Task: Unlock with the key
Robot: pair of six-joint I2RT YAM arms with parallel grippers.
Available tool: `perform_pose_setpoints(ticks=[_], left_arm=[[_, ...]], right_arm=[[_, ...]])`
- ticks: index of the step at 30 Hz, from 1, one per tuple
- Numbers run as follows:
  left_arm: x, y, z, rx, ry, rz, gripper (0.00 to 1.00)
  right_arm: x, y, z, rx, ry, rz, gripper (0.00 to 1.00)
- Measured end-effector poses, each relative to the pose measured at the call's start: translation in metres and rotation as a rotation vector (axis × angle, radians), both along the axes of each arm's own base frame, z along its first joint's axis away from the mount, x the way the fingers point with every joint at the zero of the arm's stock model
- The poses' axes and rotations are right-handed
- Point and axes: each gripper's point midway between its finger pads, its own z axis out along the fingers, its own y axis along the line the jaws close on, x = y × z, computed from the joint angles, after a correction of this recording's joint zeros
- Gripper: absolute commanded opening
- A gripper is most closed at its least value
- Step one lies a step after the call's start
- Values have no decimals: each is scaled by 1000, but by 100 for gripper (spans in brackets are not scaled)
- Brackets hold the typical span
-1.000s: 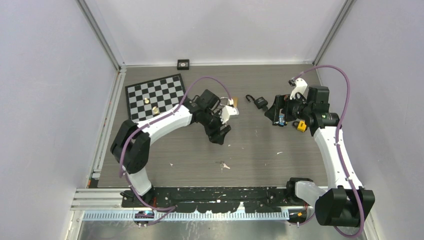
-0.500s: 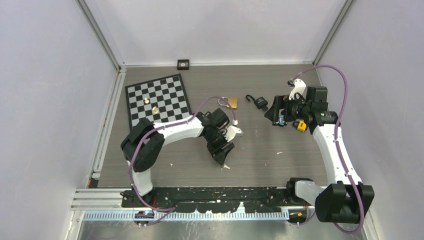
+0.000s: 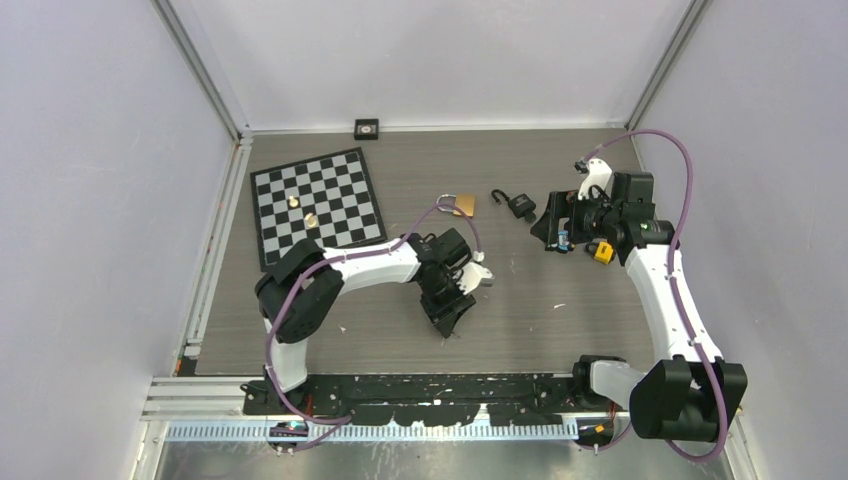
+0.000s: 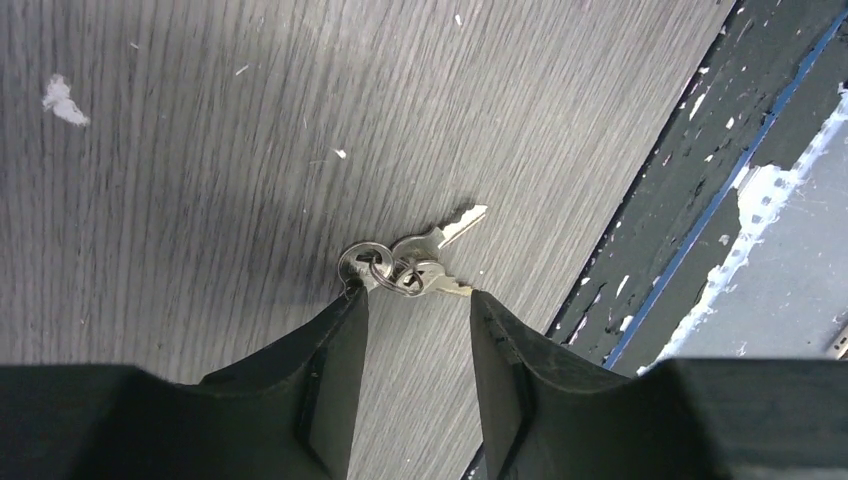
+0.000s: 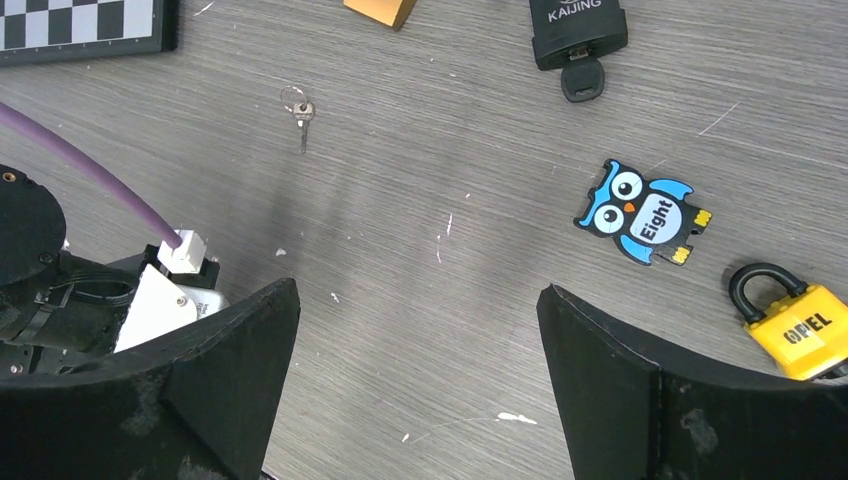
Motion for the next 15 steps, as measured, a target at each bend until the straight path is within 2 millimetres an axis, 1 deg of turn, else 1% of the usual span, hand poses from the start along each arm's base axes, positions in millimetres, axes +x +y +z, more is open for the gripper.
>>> perform_pose_setpoints(ticks=[2,6,8,11,15], left_arm=[[1,-3,0,3,-5,-1,36],[2,-5,-3,16,-19,2,20],[3,-4,-4,23,-28,2,14],[6,-2,-5,32,-49,-4,7],[12,0,-3,37,-79,-4,4]], right_arm=[[0,-1,0,-4,0,-1,93],[1,-3,-1,-7,-1,-8,93],[1,-6,-1,-9,0,-16,93],[2,-10,-1,-16,0,-28,93],[2,-14,-3,-33,0,-36,93]])
